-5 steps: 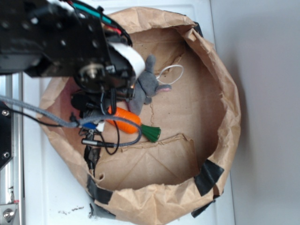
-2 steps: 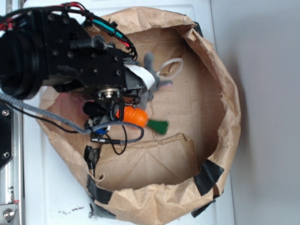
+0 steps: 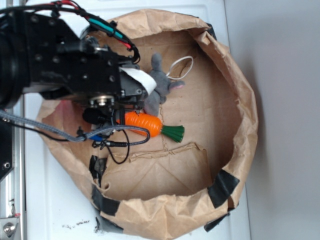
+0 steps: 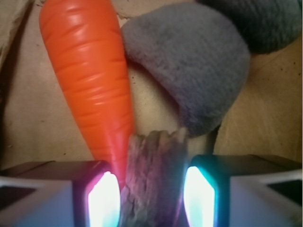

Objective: Grab the wood chip.

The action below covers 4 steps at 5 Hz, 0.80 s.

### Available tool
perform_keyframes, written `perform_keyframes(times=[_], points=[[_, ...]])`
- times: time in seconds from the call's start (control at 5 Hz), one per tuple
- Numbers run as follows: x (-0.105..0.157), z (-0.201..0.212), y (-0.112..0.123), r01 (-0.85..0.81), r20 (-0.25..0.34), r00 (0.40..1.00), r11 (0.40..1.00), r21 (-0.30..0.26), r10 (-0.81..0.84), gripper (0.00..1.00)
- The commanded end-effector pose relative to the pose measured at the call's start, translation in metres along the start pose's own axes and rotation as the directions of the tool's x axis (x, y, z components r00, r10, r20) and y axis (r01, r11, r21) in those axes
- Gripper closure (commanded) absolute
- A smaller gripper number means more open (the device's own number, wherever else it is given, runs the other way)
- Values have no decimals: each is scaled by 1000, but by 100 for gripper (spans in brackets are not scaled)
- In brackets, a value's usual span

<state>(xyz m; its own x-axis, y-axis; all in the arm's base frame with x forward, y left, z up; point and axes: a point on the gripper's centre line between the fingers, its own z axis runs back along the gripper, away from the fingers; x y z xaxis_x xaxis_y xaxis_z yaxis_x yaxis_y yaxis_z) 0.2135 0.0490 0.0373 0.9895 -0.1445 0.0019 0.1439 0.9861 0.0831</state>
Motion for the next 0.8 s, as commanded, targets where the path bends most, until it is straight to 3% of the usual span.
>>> perform_keyframes(times=[0.0,0.4,0.6], points=[[5,33,-1,13,95,995,1000,-11,-12,100],[-3,79,3,38,221,975,997,-64,-23,100],[-3,76,7,69,200,978,994,-89,-50,19]])
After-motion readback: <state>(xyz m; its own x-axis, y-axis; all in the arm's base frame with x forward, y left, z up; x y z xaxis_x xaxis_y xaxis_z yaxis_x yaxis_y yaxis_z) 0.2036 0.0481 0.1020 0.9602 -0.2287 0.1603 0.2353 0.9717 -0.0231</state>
